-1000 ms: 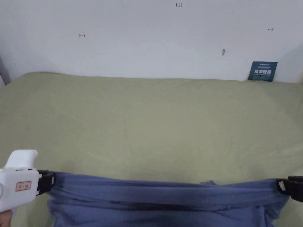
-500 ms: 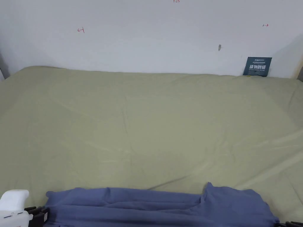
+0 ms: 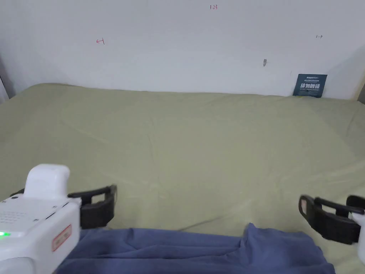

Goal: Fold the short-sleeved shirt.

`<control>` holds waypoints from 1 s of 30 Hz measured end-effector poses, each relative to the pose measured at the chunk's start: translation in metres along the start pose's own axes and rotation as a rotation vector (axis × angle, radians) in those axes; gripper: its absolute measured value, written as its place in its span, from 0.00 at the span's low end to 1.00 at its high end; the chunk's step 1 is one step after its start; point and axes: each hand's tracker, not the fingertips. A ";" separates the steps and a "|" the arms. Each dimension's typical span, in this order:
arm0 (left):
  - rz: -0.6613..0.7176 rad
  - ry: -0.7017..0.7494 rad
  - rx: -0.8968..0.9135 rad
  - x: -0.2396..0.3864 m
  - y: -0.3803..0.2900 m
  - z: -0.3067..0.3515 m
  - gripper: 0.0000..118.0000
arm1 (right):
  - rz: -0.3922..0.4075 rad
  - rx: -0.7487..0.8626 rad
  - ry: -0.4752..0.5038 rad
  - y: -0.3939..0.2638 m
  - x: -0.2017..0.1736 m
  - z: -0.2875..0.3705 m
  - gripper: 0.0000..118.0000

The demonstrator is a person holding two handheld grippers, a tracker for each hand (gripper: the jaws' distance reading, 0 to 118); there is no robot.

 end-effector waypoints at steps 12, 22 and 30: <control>-0.117 0.124 0.310 0.088 0.010 0.042 0.00 | 0.132 0.287 -0.129 0.016 -0.097 0.023 0.00; 0.062 -0.005 0.068 -0.010 0.032 0.021 0.00 | 0.156 0.337 -0.147 0.011 -0.124 0.019 0.00; 0.577 -0.274 -0.591 -0.178 -0.051 -0.077 0.00 | 0.178 0.311 -0.159 -0.010 -0.136 0.005 0.00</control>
